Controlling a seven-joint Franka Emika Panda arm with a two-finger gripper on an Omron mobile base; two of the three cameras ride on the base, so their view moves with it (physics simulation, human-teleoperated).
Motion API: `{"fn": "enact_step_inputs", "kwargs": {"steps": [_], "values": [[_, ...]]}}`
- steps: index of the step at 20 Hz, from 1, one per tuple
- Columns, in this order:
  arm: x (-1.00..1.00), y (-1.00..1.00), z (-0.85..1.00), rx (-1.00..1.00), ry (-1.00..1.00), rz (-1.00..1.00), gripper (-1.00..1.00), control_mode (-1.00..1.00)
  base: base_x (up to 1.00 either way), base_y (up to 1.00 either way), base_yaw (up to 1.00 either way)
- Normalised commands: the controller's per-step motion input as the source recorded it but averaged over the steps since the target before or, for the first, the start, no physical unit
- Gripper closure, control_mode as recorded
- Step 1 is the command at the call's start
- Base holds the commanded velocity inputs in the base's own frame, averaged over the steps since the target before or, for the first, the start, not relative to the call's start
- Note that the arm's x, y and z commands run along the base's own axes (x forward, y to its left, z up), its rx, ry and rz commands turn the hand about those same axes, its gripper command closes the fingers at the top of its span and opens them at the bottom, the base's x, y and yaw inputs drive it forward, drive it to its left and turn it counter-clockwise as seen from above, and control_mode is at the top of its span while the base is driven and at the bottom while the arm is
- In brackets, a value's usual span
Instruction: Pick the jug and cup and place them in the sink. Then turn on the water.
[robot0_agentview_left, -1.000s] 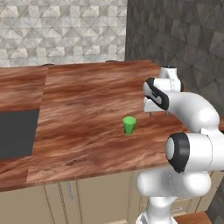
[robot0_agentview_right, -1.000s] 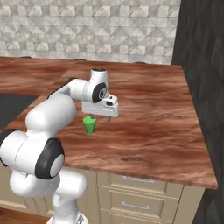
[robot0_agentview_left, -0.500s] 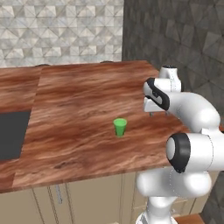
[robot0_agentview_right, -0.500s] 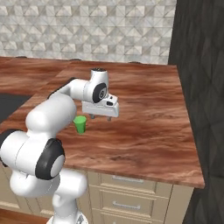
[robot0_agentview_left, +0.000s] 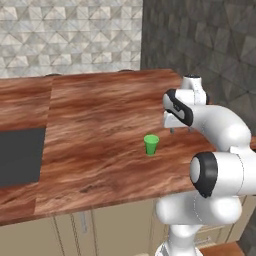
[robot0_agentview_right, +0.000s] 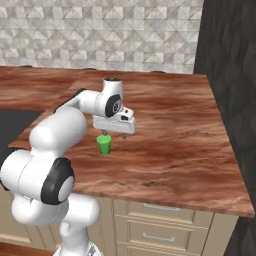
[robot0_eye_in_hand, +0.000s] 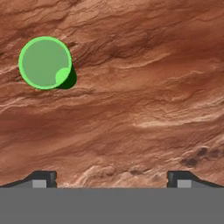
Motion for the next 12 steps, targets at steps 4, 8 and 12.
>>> {"fn": "enact_step_inputs", "kwargs": {"steps": [4, 8, 12], "values": [[0.0, 0.0, 0.0, 0.0, 0.0, 0.0, -1.0, 1.0, 0.41, 0.14, -0.06], [0.0, 0.0, 0.0, 0.0, 0.0, 0.0, -1.0, 1.0, 0.38, -0.02, 0.0], [0.0, 0.0, 0.0, 0.0, 0.0, 0.0, -1.0, 1.0, 0.38, -0.11, 0.0]]}}
